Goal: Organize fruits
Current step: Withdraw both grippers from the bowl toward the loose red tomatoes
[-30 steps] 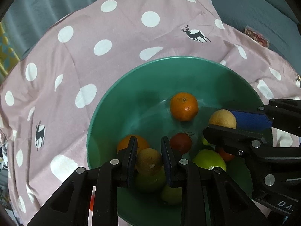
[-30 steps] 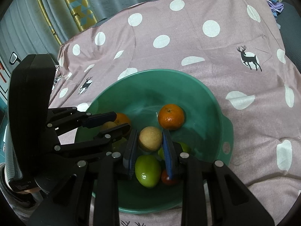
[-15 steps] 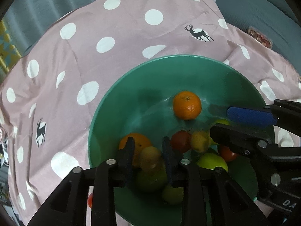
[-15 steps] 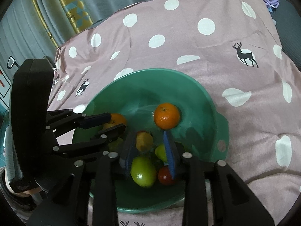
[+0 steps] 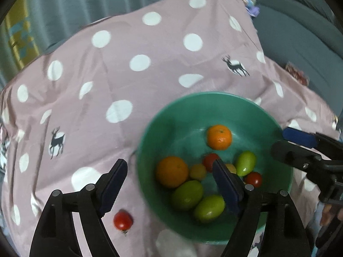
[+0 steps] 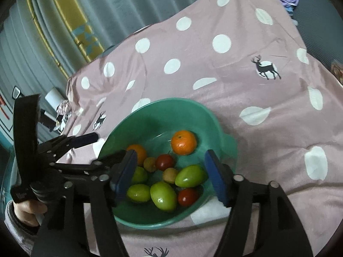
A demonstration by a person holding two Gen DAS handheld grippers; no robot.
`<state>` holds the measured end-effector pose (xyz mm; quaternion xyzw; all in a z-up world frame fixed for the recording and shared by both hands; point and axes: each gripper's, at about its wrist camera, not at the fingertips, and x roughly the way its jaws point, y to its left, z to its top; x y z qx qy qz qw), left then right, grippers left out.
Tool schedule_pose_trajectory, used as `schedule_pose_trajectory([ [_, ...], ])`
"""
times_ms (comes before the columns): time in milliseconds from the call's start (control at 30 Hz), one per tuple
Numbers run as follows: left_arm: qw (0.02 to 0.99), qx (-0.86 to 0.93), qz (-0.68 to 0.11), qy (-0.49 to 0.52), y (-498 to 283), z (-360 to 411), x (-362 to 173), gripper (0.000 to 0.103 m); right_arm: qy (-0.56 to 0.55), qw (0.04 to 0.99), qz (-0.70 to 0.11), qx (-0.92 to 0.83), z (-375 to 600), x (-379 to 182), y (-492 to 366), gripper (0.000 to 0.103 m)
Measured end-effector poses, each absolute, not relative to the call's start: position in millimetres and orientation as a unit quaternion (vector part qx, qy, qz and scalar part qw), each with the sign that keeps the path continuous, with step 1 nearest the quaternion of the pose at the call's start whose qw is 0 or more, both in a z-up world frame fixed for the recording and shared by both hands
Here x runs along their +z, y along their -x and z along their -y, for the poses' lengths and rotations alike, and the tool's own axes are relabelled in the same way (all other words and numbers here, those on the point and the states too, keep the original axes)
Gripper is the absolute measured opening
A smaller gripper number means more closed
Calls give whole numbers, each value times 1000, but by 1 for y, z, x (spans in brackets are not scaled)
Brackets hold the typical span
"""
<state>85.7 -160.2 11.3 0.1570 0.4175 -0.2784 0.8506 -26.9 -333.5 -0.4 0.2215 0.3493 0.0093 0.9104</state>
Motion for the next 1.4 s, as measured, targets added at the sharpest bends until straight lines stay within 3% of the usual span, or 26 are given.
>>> schedule_pose_trajectory([
  [433,881,-212,-416,-79,-70,49,37,81,-243,909,-339,25,329,5,62,71],
  [900,883,-143,-446,-24,-29,-69,17,81,-175,909,-356,127,254,16,67,71],
  [1200,859,-154,-486,-52,3,-89,-25,81,-144,898,-379,171,216,9,59,71],
  [1300,852,-166,-493,-53,8,-88,-35,73,-143,895,-384,176,210,6,59,71],
  [1400,851,-175,-493,-54,10,-87,-41,71,-141,892,-389,180,203,2,60,71],
])
